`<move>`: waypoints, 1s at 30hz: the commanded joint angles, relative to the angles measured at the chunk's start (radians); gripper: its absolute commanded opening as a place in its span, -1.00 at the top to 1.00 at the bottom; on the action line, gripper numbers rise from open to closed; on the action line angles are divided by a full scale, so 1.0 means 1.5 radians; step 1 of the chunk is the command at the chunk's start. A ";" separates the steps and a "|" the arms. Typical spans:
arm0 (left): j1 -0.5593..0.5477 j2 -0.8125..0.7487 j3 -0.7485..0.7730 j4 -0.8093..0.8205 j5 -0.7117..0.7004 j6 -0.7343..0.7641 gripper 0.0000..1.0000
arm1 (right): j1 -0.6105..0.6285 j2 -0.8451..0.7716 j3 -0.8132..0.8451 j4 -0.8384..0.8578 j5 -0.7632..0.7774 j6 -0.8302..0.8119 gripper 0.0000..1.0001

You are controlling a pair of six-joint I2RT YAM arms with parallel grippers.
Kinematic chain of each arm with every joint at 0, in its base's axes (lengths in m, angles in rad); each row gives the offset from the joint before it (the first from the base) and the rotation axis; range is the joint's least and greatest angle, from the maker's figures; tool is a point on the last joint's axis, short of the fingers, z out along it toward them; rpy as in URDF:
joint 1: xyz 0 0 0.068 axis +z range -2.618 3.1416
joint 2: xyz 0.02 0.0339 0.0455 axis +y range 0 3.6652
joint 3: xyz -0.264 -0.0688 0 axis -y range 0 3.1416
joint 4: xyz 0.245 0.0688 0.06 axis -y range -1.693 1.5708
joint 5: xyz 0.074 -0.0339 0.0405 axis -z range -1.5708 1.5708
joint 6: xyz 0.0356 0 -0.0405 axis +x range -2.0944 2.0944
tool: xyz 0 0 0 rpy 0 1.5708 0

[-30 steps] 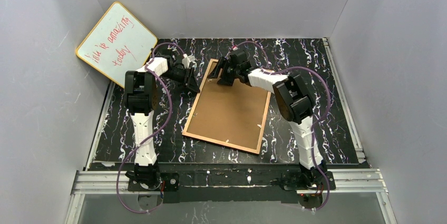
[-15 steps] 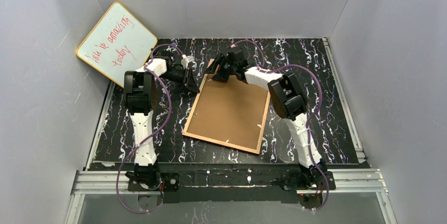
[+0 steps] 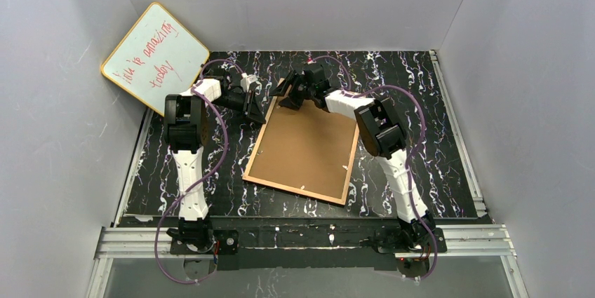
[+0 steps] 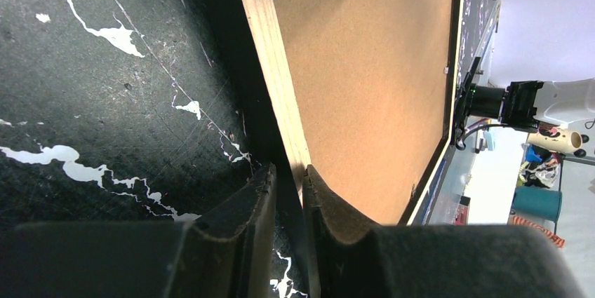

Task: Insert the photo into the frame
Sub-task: Install the photo frame at the center of the board.

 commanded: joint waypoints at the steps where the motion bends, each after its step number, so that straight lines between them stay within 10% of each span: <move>1: -0.011 0.008 -0.032 -0.021 -0.076 0.041 0.69 | -0.020 -0.052 -0.039 -0.042 0.058 -0.050 -0.40; 30: -0.011 0.010 -0.051 -0.016 -0.074 0.045 0.70 | 0.027 -0.050 -0.029 -0.103 0.082 -0.047 -0.37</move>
